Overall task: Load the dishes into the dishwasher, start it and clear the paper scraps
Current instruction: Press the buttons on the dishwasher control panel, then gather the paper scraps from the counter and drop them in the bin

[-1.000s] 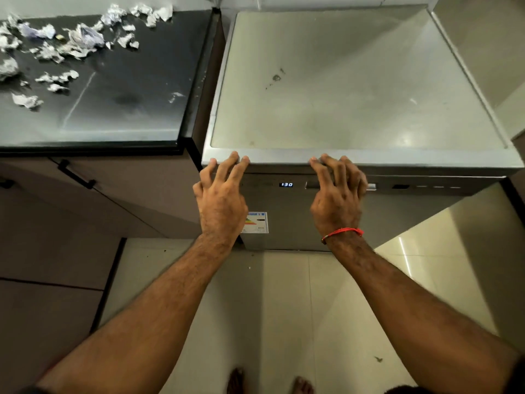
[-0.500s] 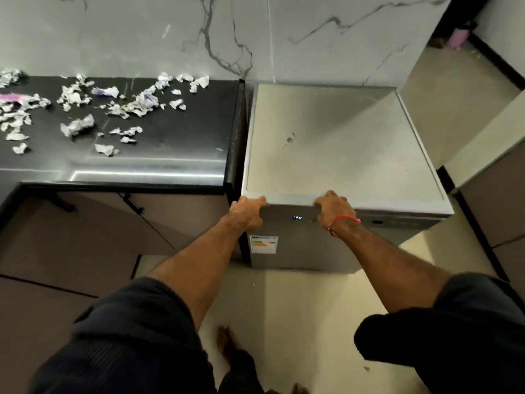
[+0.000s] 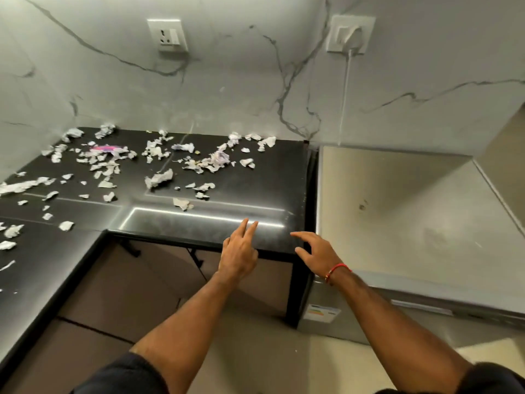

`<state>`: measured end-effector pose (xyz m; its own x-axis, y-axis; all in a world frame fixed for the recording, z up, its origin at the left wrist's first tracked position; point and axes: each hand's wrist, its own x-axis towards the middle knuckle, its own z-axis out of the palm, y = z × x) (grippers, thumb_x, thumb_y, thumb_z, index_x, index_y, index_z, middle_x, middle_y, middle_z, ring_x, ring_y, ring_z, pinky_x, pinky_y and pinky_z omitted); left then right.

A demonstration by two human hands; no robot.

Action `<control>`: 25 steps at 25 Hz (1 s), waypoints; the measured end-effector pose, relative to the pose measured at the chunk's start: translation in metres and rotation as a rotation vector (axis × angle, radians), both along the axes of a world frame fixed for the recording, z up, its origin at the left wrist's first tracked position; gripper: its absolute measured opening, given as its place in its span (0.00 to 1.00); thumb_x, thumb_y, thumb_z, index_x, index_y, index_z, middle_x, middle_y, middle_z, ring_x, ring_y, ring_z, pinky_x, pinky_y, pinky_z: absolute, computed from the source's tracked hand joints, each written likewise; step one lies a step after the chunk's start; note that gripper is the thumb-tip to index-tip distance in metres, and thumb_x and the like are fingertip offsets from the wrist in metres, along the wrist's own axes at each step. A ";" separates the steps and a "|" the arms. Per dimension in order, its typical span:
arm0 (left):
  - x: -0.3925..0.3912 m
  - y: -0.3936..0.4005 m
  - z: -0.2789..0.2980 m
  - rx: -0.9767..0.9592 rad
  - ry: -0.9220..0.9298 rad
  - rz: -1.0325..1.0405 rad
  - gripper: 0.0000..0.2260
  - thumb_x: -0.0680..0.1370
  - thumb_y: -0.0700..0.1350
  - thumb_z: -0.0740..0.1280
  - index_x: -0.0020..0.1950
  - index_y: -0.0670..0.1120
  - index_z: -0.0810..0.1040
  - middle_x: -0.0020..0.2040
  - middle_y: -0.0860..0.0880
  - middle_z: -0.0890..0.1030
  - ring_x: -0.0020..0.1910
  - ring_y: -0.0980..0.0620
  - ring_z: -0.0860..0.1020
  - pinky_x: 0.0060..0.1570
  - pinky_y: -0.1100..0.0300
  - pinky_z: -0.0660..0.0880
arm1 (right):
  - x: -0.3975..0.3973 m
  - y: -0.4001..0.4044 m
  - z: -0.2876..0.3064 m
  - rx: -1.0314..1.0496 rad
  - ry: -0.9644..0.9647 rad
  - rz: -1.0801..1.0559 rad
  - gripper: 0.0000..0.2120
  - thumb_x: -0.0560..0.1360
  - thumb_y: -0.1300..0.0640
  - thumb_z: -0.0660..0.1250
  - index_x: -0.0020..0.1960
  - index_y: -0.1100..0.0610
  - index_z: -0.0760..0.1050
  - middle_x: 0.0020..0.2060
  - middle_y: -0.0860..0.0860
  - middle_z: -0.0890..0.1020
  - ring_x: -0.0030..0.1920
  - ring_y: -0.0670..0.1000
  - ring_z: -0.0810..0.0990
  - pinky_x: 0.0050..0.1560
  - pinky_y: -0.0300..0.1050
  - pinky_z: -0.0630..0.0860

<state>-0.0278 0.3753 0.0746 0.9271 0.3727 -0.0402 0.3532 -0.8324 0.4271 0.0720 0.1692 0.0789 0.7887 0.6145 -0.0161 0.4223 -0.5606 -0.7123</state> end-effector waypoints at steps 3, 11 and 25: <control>0.002 0.045 0.008 0.008 -0.005 0.052 0.33 0.76 0.38 0.62 0.80 0.51 0.59 0.81 0.46 0.57 0.76 0.43 0.64 0.71 0.43 0.63 | 0.010 0.049 0.009 0.101 0.037 0.041 0.19 0.76 0.63 0.69 0.66 0.56 0.77 0.62 0.50 0.79 0.61 0.46 0.76 0.65 0.32 0.66; 0.029 0.126 0.001 0.035 0.067 0.142 0.31 0.80 0.45 0.65 0.81 0.52 0.57 0.82 0.45 0.54 0.79 0.44 0.59 0.75 0.43 0.59 | 0.067 0.162 -0.005 0.175 0.147 0.097 0.16 0.77 0.61 0.68 0.63 0.51 0.78 0.59 0.48 0.81 0.55 0.47 0.80 0.61 0.45 0.76; 0.028 0.245 -0.048 0.100 0.389 0.160 0.34 0.80 0.69 0.42 0.82 0.56 0.38 0.81 0.55 0.34 0.80 0.48 0.35 0.76 0.35 0.37 | 0.093 0.320 -0.037 0.020 0.329 0.060 0.32 0.76 0.60 0.69 0.77 0.52 0.61 0.62 0.52 0.68 0.51 0.53 0.79 0.55 0.41 0.72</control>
<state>0.0000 0.6205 0.0266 0.7799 0.5305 -0.3320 0.6002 -0.7843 0.1567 0.1646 0.4890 0.0418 0.7057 0.6622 -0.2519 0.1993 -0.5267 -0.8263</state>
